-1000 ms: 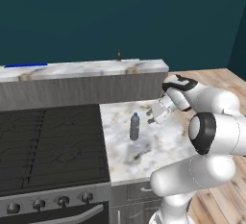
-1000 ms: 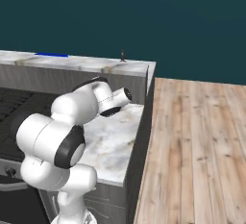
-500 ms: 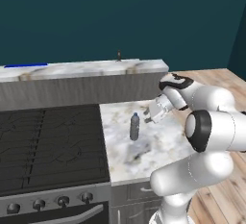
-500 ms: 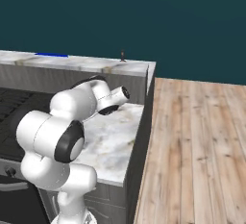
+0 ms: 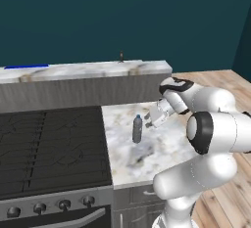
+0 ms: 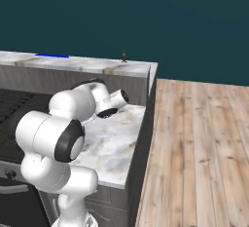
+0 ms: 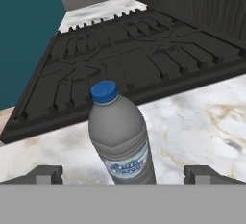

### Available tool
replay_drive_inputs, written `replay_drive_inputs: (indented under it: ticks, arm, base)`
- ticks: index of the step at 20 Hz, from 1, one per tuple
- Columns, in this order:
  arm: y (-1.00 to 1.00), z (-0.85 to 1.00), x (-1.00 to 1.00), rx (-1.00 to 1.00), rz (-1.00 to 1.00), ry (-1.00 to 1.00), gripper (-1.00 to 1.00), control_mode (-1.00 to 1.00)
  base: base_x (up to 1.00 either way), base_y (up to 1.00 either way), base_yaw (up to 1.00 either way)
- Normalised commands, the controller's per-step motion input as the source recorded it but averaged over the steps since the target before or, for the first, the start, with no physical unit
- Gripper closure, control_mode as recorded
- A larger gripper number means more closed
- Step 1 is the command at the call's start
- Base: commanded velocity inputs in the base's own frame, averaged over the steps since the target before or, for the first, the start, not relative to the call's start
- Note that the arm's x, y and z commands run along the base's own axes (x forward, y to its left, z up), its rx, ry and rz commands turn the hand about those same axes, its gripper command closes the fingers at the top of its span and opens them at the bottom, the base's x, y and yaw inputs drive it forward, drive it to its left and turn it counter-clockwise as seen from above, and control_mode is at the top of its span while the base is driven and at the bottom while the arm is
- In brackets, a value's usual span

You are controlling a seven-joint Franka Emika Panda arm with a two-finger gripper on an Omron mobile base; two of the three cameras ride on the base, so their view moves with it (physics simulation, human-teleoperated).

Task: Place the drinks on the dining counter in a tight cluster.

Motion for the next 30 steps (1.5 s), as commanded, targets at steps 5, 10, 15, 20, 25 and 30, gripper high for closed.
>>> replay_drive_inputs:
  ticks: [5, 10, 15, 20, 25, 30]
  arm:
    - [0.0, -0.07, 0.0, 0.0, 0.07, 0.0, -1.0, -1.0]
    - [0.03, 0.0, 0.0, 0.0, 0.05, 0.0, -1.0, -1.0]
    - [0.11, -0.04, 0.0, 0.0, 0.03, 0.0, -1.0, -1.0]
    - [0.18, -0.04, 0.0, 0.0, 0.0, 0.0, -1.0, -1.0]
    - [0.2, -0.02, 0.0, 0.0, 0.0, 0.0, -1.0, -1.0]
    - [0.21, -0.01, 0.0, 0.0, 0.0, 0.0, -1.0, -1.0]
  base:
    - [0.0, 0.0, 0.0]
    - [0.0, 0.0, 0.0]
    - [0.0, 0.0, 0.0]
    - [0.0, 0.0, 0.0]
    - [0.0, 0.0, 0.0]
    - [0.0, 0.0, 0.0]
